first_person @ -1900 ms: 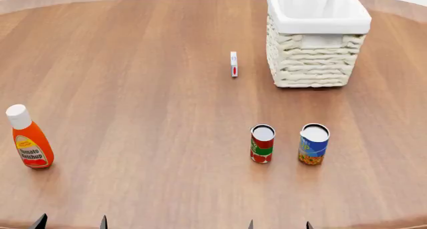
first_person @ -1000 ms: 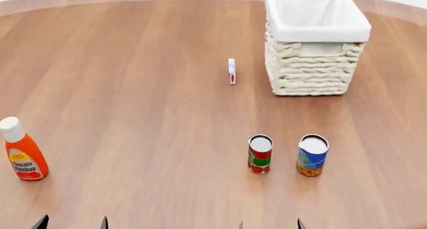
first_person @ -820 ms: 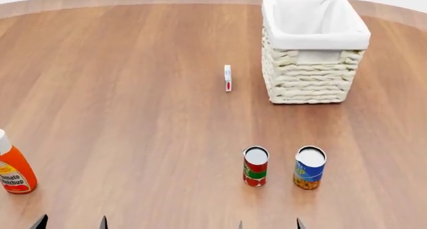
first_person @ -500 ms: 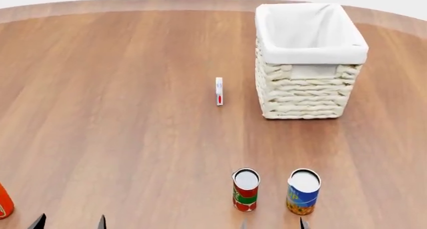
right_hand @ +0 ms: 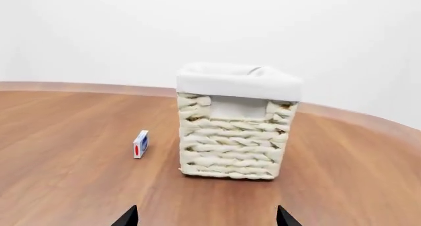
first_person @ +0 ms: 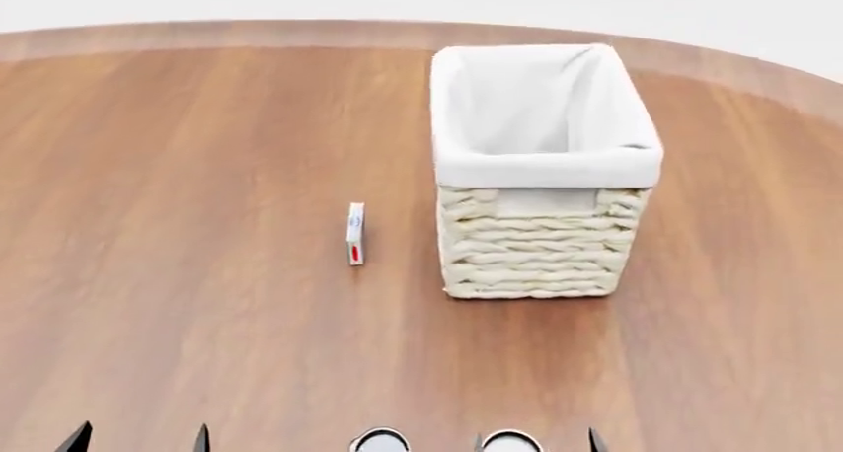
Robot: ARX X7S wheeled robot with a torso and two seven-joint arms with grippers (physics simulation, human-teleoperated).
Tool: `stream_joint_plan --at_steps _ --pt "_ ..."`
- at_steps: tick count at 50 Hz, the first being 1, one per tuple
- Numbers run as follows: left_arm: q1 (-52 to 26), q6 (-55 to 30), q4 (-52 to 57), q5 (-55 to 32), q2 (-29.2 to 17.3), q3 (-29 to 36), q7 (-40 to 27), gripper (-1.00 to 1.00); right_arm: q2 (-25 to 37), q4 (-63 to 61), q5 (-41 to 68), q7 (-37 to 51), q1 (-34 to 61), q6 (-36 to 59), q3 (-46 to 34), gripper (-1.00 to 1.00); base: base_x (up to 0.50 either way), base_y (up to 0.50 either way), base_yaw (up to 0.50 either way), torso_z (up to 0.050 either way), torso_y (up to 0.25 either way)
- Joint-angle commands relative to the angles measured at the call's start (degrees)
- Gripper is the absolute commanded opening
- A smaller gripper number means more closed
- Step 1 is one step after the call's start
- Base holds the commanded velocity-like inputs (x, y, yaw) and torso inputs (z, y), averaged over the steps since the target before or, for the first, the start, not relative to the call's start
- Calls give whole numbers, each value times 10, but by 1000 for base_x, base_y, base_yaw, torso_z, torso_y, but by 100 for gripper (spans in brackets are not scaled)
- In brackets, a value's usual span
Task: Pick up the cream cheese box, and put it in the basket.
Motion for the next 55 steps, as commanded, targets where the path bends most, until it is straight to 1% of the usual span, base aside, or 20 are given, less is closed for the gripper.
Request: stream_joint_plan --at_steps 1,16,29,30,32,33,38,43,45,46,48,49,53,55 --pt "-3 1 -1 -9 -5 2 -6 100 6 -11 -2 2 -4 -1 -11 100 375 -309 0 0 0" --pt "1 3 1 -17 -11 7 -12 100 12 -13 -8 6 -7 -2 -26 100 435 -309 0 0 0" --pt "1 5 0 -24 -14 11 -17 100 17 4 -36 20 -5 -15 -43 100 435 -298 0 0 1" --pt "0 5 -2 -26 -14 11 -16 100 15 10 -62 41 -3 -18 -45 100 344 0 0 0 0" --pt "0 5 -2 -26 -14 13 -17 100 18 7 -47 28 -5 -18 -46 100 318 0 0 0 0" --pt "0 7 -3 -26 -14 13 -18 100 18 11 -67 41 -4 -20 -49 100 258 0 0 0 0" --pt "-1 7 -6 -27 -15 15 -19 100 20 12 -56 34 -5 -23 -52 100 236 0 0 0 0" --pt "-2 10 -9 -29 -16 17 -21 100 21 18 -74 48 -3 -22 -57 100 222 0 0 0 0" --pt "-2 11 -11 -30 -17 18 -21 100 21 19 -63 43 -2 -22 -56 100 141 0 0 0 0" --pt "-3 12 -11 -30 -17 18 -22 100 16 19 -58 54 -3 -31 -47 100 4 0 0 0 0" --pt "-3 12 -12 -32 -17 17 -23 100 20 8 -30 31 -1 1 -47 100 0 0 0 0 0" --pt "-3 12 -12 -32 -17 17 -23 100 20 15 -63 55 -3 -33 -50 100 0 0 0 0 0" --pt "-6 10 -18 -28 -17 20 -26 100 22 12 -39 36 -2 -13 -54 100 0 0 0 0 0" --pt "-6 11 -17 -33 -18 19 -26 100 22 21 -41 37 -1 -25 -56 100 0 0 0 0 0"
